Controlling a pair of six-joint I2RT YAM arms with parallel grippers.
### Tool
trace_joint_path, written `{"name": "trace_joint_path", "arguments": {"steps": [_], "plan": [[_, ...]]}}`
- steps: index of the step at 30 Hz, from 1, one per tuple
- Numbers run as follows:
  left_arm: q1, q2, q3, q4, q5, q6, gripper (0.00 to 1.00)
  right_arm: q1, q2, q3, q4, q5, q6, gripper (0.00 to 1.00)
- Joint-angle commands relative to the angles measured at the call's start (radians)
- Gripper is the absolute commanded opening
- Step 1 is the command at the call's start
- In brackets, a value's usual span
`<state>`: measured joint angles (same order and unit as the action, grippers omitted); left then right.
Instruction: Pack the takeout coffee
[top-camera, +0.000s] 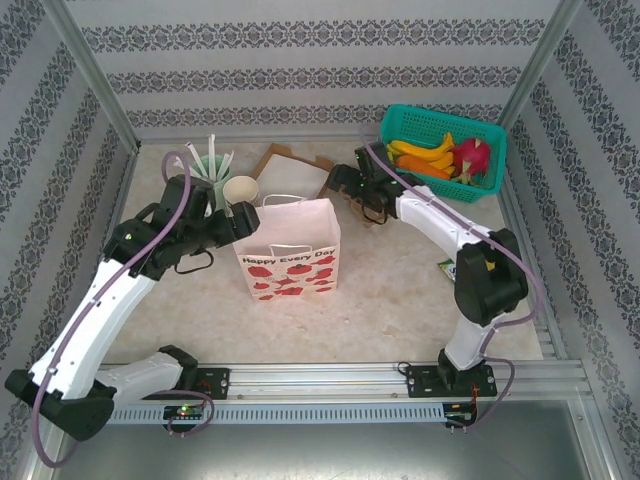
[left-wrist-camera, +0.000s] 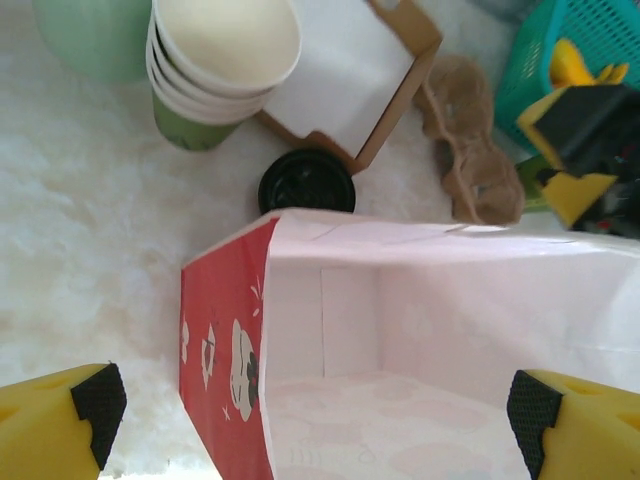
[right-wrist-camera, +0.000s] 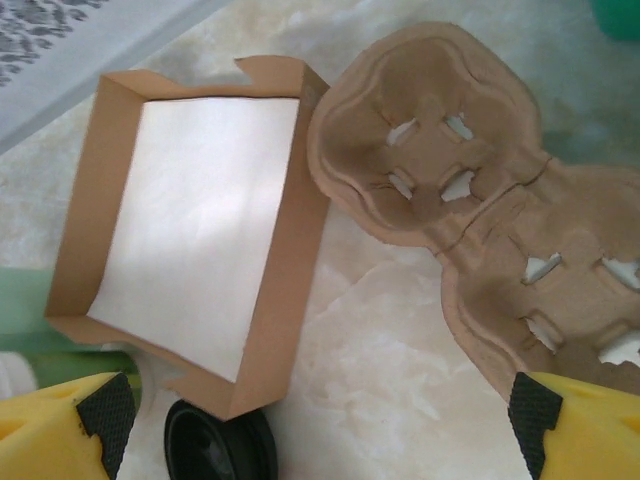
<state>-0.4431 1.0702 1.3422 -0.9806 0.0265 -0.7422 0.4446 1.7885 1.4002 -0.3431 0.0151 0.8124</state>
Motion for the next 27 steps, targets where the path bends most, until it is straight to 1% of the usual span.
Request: {"name": "trace_joint_path", "arguments": {"steps": [1,6,12,16,20,27], "plan": [[0.008,0.003,-0.013,0.080,-0.080,0.054,1.00,0.002,0.067,0.011,-0.037,0.106,0.070,0.97],[0.010,0.032,-0.028,0.100,-0.103,0.061,1.00,-0.005,0.140,0.039,-0.041,0.116,0.037,0.98],[0.011,0.071,-0.041,0.126,-0.088,0.064,1.00,-0.011,0.180,0.019,-0.040,0.071,0.047,0.98],[0.011,0.091,-0.036,0.132,-0.081,0.075,1.00,-0.003,0.147,-0.023,-0.084,0.062,0.083,0.98],[0.011,0.109,-0.034,0.140,-0.076,0.084,1.00,-0.004,0.082,-0.112,-0.091,0.066,0.127,0.98],[0.014,0.147,-0.013,0.140,-0.061,0.105,1.00,-0.003,-0.032,-0.247,-0.127,0.049,0.125,0.98]]}}
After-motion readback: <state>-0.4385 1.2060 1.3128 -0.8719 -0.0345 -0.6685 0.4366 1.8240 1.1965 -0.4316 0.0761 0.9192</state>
